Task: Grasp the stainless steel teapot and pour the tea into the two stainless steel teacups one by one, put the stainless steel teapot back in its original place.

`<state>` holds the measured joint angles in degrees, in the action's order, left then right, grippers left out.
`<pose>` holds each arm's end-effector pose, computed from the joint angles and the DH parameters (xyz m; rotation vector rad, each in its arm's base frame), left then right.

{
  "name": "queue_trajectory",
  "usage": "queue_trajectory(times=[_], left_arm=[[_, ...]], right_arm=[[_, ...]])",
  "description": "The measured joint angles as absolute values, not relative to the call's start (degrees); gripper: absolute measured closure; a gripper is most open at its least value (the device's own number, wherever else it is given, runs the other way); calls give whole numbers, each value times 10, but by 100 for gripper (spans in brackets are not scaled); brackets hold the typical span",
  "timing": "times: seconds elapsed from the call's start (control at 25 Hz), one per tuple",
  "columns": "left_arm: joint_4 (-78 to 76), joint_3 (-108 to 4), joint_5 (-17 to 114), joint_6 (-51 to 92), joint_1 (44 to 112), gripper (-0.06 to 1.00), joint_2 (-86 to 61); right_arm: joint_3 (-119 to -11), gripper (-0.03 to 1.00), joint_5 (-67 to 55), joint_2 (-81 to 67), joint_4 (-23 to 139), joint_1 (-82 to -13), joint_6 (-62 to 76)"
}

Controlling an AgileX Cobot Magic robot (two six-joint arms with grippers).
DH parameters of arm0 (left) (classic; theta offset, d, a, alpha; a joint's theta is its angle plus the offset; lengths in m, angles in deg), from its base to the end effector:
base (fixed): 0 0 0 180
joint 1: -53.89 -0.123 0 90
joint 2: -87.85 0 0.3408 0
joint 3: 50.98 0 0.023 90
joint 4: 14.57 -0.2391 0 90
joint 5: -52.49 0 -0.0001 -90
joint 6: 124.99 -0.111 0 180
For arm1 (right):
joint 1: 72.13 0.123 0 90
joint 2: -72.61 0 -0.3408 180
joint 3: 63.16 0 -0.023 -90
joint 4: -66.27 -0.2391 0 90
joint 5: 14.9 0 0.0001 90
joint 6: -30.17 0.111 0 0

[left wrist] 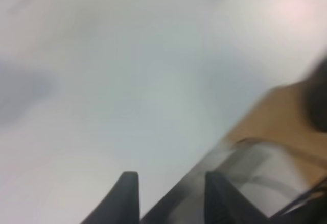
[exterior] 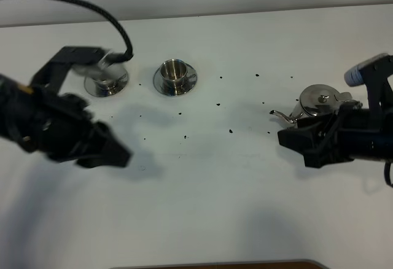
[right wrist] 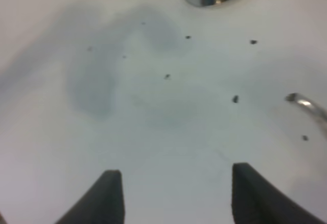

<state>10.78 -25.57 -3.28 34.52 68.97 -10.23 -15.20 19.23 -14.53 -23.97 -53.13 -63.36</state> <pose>0.2041 -0.0957 0.3134 0.5850 2.7199 -0.5468 0.2001 0.1348 0.2454 -0.7356 2.2141 0.8354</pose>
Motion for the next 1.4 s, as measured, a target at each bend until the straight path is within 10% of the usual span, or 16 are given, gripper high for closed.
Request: queue_trajectory(times=[0.48, 1.4], left_arm=[[-146, -96, -111, 591, 690, 58, -324], [-146, 13, -83, 589, 689, 58, -851]], right_arm=[[-315, 50, 226, -146, 167, -531, -203], [-337, 50, 276, -72, 189, -531, -194]])
